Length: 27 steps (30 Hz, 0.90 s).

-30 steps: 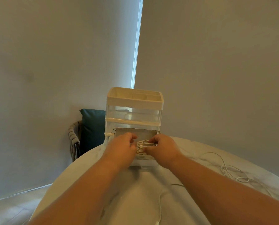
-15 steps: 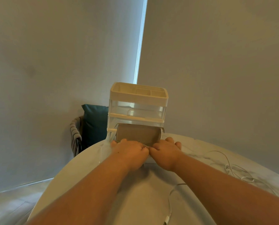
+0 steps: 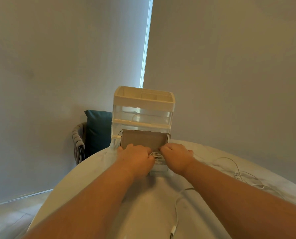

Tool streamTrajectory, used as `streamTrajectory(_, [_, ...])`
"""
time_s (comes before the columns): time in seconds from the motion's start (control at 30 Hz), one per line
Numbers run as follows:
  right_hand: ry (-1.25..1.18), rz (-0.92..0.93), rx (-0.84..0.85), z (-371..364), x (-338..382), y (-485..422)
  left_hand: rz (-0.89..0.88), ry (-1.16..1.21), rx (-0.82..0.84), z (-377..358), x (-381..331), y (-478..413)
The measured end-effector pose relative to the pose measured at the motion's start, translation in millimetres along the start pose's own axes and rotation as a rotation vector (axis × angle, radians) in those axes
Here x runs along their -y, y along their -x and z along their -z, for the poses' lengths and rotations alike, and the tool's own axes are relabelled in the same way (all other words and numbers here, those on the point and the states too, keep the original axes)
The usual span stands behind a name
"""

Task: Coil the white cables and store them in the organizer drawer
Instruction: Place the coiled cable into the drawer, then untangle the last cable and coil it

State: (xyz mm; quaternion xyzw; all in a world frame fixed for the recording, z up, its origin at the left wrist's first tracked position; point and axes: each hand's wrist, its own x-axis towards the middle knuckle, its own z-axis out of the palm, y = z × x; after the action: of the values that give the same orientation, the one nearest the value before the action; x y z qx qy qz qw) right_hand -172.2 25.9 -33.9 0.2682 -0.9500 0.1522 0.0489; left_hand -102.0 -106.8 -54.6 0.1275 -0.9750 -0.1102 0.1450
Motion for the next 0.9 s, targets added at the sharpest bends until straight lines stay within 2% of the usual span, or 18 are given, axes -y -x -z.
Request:
streamTrajectory(0.27, [-0.139,-0.013,-0.041,19.0,-17.1,16.7,-0.082,0.044,-0.037,2.1,-4.2,7.4])
streamTrajectory(0.63, [-0.488,-0.026,-0.181,48.7,-64.8,115.7,-0.208,-0.040,-0.015,1.2,-28.5,19.8])
streamTrajectory(0.77, [-0.438,-0.018,-0.148,55.6,-80.2,138.7,-0.268,0.026,-0.043,4.5,-45.2,27.7])
streamTrajectory(0.9, [-0.347,-0.032,-0.051,59.2,-106.3,161.0,-0.313,0.213,-0.082,12.7,-68.2,41.8])
